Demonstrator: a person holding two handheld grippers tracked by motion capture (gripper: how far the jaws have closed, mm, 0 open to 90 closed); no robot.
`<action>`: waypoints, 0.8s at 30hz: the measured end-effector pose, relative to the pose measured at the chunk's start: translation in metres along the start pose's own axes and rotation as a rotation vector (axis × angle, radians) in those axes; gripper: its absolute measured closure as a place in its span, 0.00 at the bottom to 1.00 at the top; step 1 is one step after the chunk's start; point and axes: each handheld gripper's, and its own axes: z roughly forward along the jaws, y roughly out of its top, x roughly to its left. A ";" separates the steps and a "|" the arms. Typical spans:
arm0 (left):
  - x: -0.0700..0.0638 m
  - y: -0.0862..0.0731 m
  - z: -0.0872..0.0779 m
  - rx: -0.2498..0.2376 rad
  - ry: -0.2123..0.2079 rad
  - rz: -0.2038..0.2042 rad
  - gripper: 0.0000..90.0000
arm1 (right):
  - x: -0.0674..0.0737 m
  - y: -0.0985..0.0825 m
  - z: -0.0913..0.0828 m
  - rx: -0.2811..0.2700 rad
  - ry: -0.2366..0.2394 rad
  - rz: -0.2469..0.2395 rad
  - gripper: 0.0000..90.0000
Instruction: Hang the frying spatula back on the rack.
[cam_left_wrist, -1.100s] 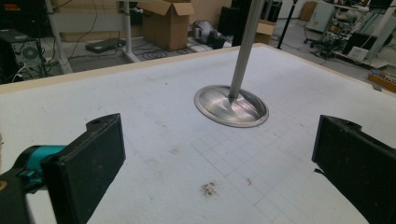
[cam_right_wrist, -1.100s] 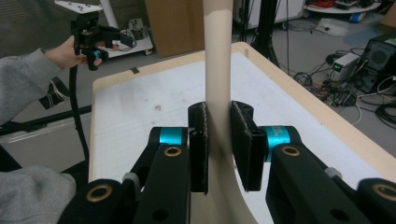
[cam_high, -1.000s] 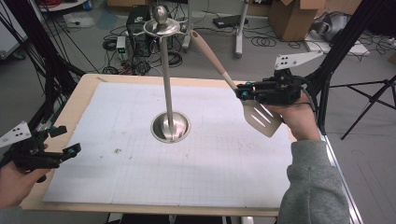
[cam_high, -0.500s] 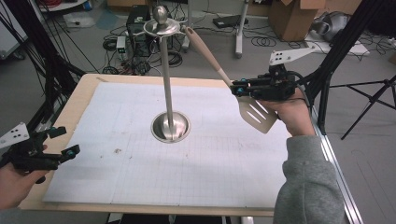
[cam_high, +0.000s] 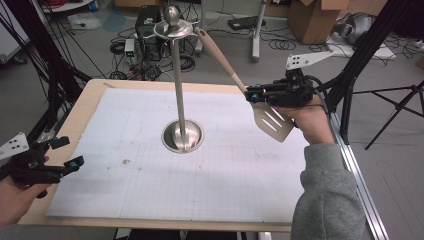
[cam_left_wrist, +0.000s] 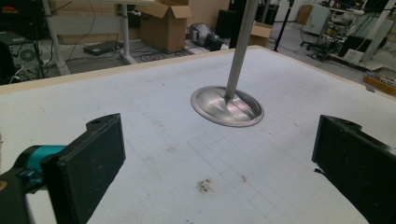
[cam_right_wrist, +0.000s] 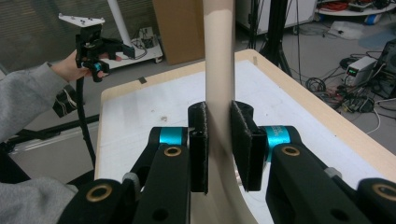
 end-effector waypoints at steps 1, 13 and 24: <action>0.000 0.000 0.000 -0.001 0.001 -0.002 0.03 | 0.000 0.000 0.000 0.000 0.002 0.006 0.87; 0.001 -0.001 -0.001 0.001 0.007 -0.005 0.03 | -0.002 -0.001 0.002 0.000 0.009 0.018 0.87; 0.002 -0.002 -0.001 0.008 0.011 -0.006 0.03 | -0.003 -0.003 0.006 0.006 0.026 0.023 0.87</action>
